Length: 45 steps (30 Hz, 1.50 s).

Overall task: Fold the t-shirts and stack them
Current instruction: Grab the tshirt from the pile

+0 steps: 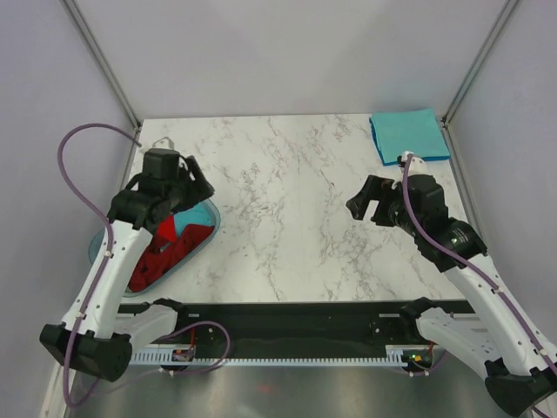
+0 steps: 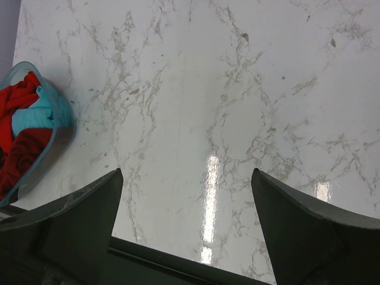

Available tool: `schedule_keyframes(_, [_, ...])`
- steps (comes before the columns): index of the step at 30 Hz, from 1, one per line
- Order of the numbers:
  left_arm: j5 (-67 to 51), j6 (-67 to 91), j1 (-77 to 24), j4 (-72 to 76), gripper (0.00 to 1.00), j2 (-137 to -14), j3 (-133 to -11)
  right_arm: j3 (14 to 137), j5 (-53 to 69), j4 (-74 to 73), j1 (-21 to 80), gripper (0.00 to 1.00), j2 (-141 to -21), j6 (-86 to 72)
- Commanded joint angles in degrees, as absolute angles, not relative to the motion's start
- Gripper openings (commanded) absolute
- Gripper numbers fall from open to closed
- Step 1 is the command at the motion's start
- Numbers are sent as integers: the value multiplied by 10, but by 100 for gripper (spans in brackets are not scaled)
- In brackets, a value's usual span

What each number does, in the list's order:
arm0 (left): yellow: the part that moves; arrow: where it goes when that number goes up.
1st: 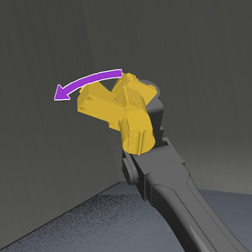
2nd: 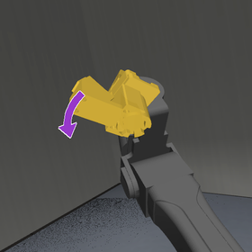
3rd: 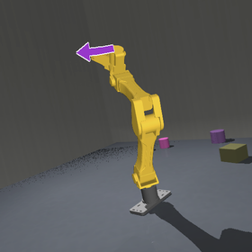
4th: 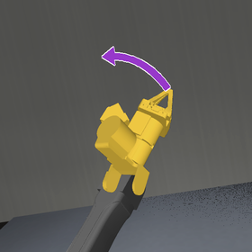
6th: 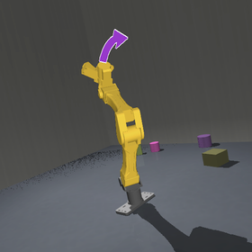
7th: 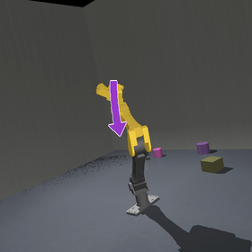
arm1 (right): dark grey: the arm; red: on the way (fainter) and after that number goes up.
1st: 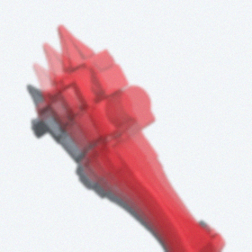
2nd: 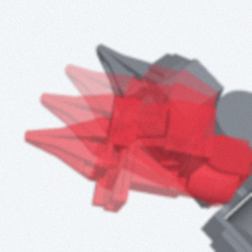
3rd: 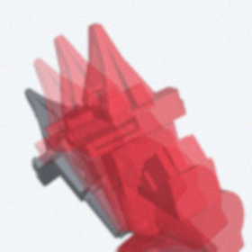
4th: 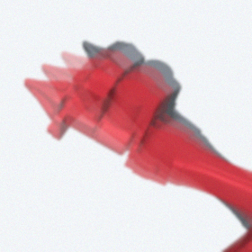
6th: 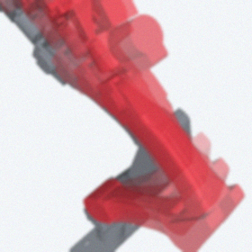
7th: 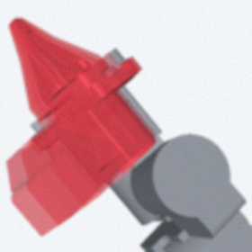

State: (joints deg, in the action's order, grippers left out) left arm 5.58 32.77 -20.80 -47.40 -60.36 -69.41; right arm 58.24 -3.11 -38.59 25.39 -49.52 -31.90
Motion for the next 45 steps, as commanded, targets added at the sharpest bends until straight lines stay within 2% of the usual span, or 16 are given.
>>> schedule_keyframes(1, [126, 456, -89, -605, 74, -618, -723, 567, -14, -367, 256, 98, -479, -316])
schedule_keyframes(4, [173, 528, -36, -683, 71, -639, -729, 551, -2, -359, 256, 98, -472, -314])
schedule_keyframes(9, [254, 626, 17, -736, 71, -628, -699, 535, 19, -355, 256, 98, -465, -308])
schedule_keyframes(17, [335, 739, 119, -728, 77, -619, -636, 530, 74, -344, 256, 98, -467, -314])
schedule_keyframes(19, [328, 765, 164, -721, 77, -626, -626, 528, 102, -337, 256, 98, -470, -318])
schedule_keyframes(23, [309, 779, 192, -652, 78, -623, -588, 524, 155, -330, 256, 98, -483, -324])
schedule_keyframes(27, [317, 785, 202, -609, 68, -639, -565, 520, 179, -331, 255, 98, -480, -343])
schedule_keyframes(29, [321, 787, 214, -608, 67, -650, -562, 523, 192, -330, 256, 98, -472, -352])
schedule_keyframes(31, [316, 786, 216, -606, 59, -655, -563, 526, 208, -320, 256, 98, -467, -355])
schedule_keyframes(32, [313, 785, 216, -600, 47, -657, -569, 527, 209, -316, 256, 98, -461, -361])
schedule_keyframes(33, [309, 781, 217, -598, 16, -657, -575, 528, 208, -311, 256, 98, -458, -363])
schedule_keyframes(34, [303, 773, 217, -597, 3, -654, -594, 531, 205, -310, 255, 98, -454, -365])
schedule_keyframes(45, [252, 699, 216, -590, 2, -582, -797, 524, 202, -310, 255, 98, -441, -381])
